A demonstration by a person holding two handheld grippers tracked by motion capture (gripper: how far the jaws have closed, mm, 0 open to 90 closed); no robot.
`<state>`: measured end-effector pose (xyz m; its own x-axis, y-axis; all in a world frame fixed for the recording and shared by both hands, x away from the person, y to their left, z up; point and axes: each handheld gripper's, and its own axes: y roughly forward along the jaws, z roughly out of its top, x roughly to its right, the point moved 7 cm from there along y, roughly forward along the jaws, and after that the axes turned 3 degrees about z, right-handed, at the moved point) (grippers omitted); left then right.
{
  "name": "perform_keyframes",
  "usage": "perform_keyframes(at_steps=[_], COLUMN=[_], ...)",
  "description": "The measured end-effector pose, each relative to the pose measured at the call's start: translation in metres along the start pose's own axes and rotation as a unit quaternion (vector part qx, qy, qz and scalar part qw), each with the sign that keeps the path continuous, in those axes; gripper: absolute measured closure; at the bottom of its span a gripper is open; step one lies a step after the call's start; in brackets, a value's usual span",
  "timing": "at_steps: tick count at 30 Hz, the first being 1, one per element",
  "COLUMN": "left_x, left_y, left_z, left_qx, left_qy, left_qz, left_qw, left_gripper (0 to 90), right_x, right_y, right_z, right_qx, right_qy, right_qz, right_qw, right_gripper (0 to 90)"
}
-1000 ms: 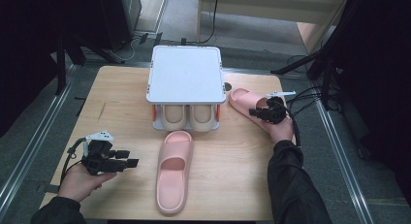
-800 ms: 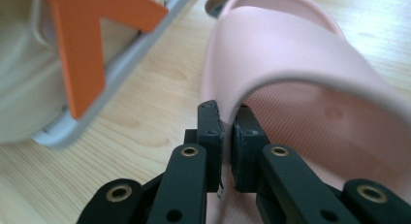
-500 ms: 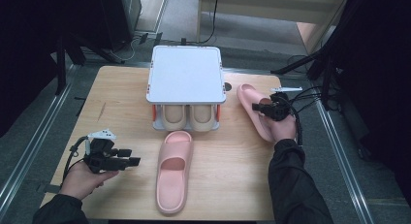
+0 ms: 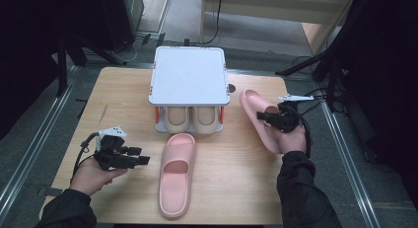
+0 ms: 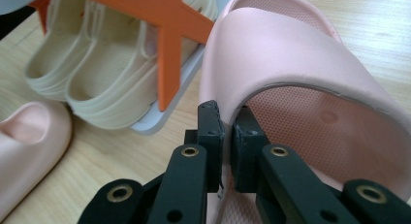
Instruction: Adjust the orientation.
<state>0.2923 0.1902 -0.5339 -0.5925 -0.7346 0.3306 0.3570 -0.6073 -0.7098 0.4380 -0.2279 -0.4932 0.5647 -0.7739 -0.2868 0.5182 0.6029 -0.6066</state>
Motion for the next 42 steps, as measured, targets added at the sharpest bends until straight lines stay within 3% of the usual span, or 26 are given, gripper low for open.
perform_keyframes(at_steps=[7, 20, 30, 34, 42], left_x=[0.003, 0.009, 0.013, 0.015, 0.016], left_y=[0.007, 0.019, 0.024, 0.027, 0.030], left_z=[0.010, 0.026, 0.036, 0.040, 0.043], left_qx=[-0.003, -0.005, 0.000, 0.003, 0.006], left_qy=[0.014, 0.036, 0.039, 0.052, 0.063], left_qz=[-0.011, -0.030, -0.042, -0.040, -0.040], left_qw=[0.9998, 0.9989, 0.9984, 0.9978, 0.9972], left_gripper=[42.4, 45.5, 48.2, 51.8, 54.6], right_x=[-0.022, -0.071, -0.099, -0.111, -0.130], right_y=[-0.012, -0.033, -0.034, -0.030, -0.017], right_z=[-0.009, -0.038, -0.061, -0.070, -0.087], right_qx=[0.000, -0.009, -0.021, -0.022, -0.052], right_qy=[0.005, -0.012, -0.016, -0.018, -0.026], right_qz=[0.010, 0.031, 0.041, 0.045, 0.054], right_qw=[0.9999, 0.9994, 0.9988, 0.9986, 0.9969], right_gripper=[85.3, 85.2, 85.2, 85.2, 85.1])
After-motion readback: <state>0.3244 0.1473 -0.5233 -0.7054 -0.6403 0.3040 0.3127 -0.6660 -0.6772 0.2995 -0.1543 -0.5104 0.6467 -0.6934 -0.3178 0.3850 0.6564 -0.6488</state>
